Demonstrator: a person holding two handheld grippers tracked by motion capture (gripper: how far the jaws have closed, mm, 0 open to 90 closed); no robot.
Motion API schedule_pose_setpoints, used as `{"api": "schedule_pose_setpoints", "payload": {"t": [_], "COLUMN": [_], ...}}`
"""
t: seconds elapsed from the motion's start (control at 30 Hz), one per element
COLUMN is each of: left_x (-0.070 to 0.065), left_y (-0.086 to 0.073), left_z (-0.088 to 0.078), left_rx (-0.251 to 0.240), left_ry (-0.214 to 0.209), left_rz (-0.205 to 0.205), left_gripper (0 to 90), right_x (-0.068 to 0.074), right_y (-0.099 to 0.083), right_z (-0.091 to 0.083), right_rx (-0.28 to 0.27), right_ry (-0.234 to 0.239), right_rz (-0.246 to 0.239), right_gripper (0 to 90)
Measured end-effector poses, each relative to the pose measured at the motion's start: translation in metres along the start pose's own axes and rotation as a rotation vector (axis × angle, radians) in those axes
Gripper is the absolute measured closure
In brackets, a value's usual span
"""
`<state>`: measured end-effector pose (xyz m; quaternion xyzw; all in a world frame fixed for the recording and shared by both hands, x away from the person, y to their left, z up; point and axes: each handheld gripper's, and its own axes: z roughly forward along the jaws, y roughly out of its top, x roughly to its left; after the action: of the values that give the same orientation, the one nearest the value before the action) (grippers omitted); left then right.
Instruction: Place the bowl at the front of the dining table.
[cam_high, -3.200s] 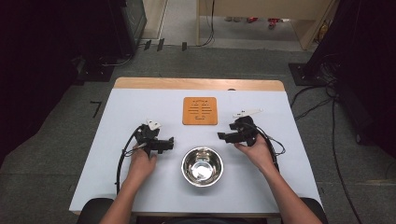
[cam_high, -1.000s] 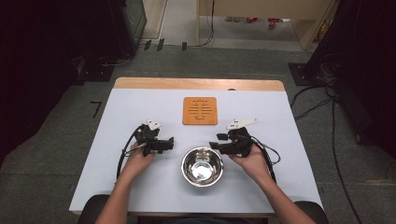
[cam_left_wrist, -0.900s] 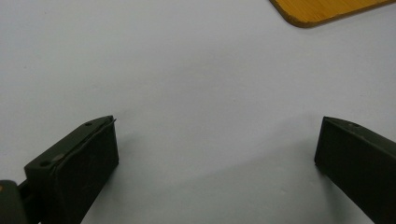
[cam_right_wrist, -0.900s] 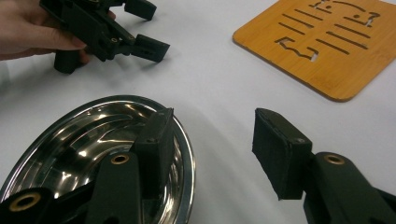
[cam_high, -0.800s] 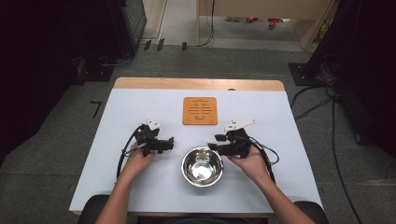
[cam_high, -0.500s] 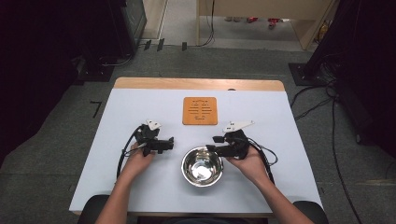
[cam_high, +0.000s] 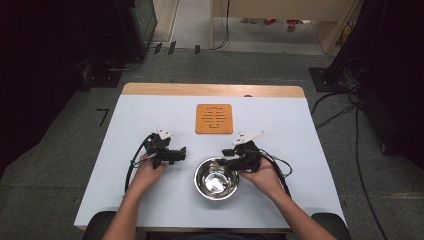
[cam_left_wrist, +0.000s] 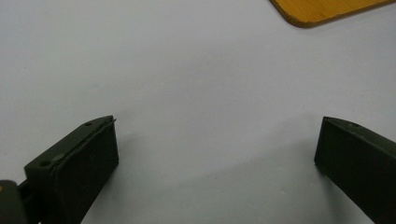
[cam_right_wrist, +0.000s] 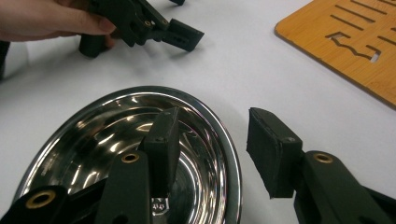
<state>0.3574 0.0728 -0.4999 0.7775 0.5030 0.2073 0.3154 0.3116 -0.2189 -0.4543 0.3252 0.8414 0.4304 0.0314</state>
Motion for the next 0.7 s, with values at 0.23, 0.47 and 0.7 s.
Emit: {"api": "schedule_pose_setpoints", "payload": {"t": [0.23,0.47,0.7], "left_x": [0.0,0.0,0.0], "left_y": [0.0,0.0,0.0], "left_z": [0.0,0.0,0.0], "left_rx": [0.0,0.0,-0.001], "left_ry": [0.0,0.0,0.0], "left_rz": [0.0,0.0,0.0], "left_gripper": [0.0,0.0,0.0], "right_x": [0.001,-0.001,-0.002], "right_y": [-0.001,-0.003,-0.005], "right_z": [0.007,0.013,0.019], "right_rx": [0.024,0.043,0.064], "right_ry": [0.014,0.023,0.025], "right_rz": [-0.007,-0.018,-0.035], "right_gripper": [56.5,58.7,62.6]}}
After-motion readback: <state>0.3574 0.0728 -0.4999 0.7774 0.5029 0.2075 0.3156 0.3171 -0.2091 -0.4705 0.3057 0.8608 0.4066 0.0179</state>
